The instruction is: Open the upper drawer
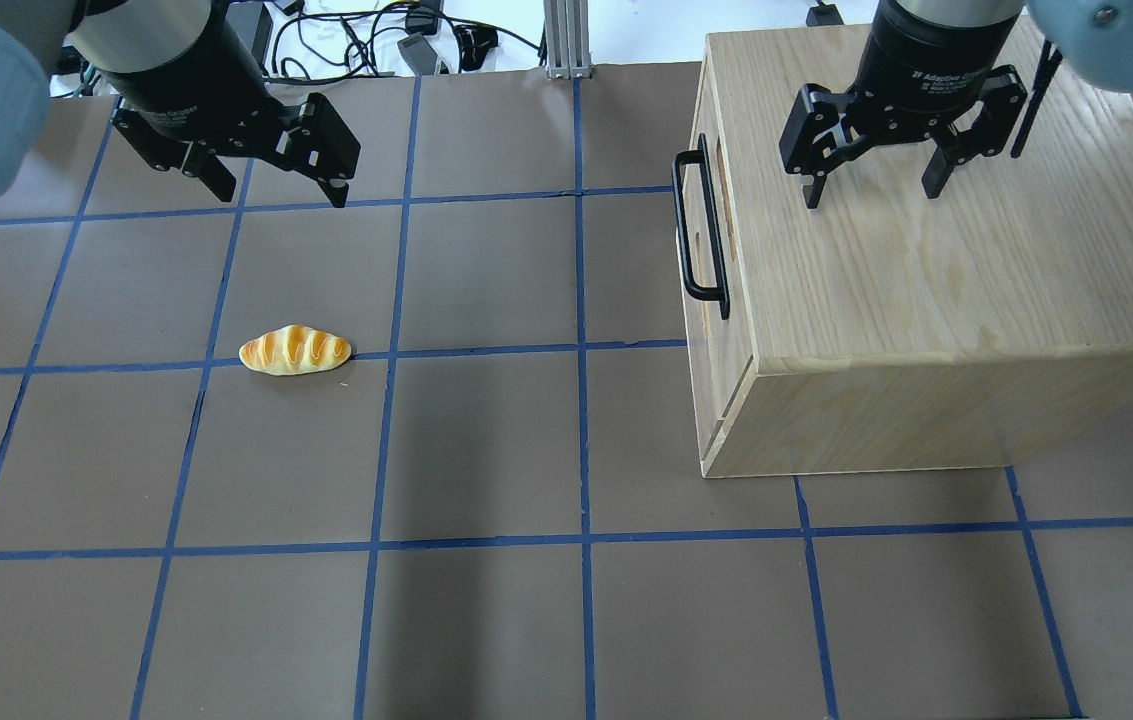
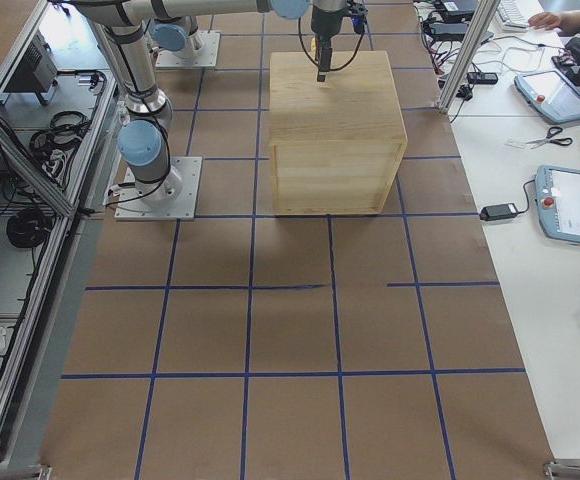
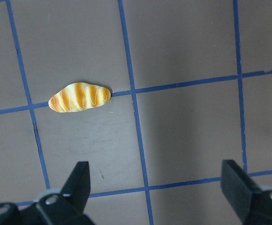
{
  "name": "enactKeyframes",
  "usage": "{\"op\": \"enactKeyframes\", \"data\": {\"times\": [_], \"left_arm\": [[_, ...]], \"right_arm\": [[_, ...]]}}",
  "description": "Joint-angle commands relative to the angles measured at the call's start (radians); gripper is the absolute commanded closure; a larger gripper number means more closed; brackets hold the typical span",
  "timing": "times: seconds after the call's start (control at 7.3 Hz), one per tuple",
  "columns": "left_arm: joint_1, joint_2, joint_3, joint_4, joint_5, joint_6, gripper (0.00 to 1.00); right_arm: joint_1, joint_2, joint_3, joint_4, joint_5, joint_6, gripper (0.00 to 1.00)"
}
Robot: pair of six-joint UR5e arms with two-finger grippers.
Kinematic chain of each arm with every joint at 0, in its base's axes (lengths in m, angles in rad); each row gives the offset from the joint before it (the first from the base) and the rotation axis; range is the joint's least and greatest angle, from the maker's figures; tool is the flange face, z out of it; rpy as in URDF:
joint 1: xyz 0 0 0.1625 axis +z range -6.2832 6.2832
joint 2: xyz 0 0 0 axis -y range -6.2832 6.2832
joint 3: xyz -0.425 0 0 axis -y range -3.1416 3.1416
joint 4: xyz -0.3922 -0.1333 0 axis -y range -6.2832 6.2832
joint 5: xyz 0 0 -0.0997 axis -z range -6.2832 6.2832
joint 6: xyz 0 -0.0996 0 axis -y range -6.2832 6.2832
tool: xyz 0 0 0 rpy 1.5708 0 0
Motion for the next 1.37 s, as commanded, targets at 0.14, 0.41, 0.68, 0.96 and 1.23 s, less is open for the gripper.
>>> {"op": "enactKeyframes", "data": {"times": [0.14,0.41,0.68,0.96,1.23], "left_arm": [[0.025,0.004,0.001,0.002,-0.006,0.003,0.00],[0.022,-0.002,-0.005,0.002,-0.006,0.001,0.00],[0.022,-0.023,-0.008,0.011,-0.006,-0.002,0.00],[0.019,-0.026,-0.004,0.013,-0.029,-0.014,0.00],[0.015,-0.081,-0.016,0.115,-0.144,-0.118,0.00]], "right_arm": [[0.000,0.000,0.000,0.000,0.000,0.001,0.00],[0.000,0.000,0.000,0.000,0.000,0.001,0.00],[0.000,0.000,0.000,0.000,0.000,0.001,0.00],[0.000,0.000,0.001,0.000,0.000,-0.001,0.00],[-0.001,0.000,0.000,0.000,0.000,0.001,0.00]]}}
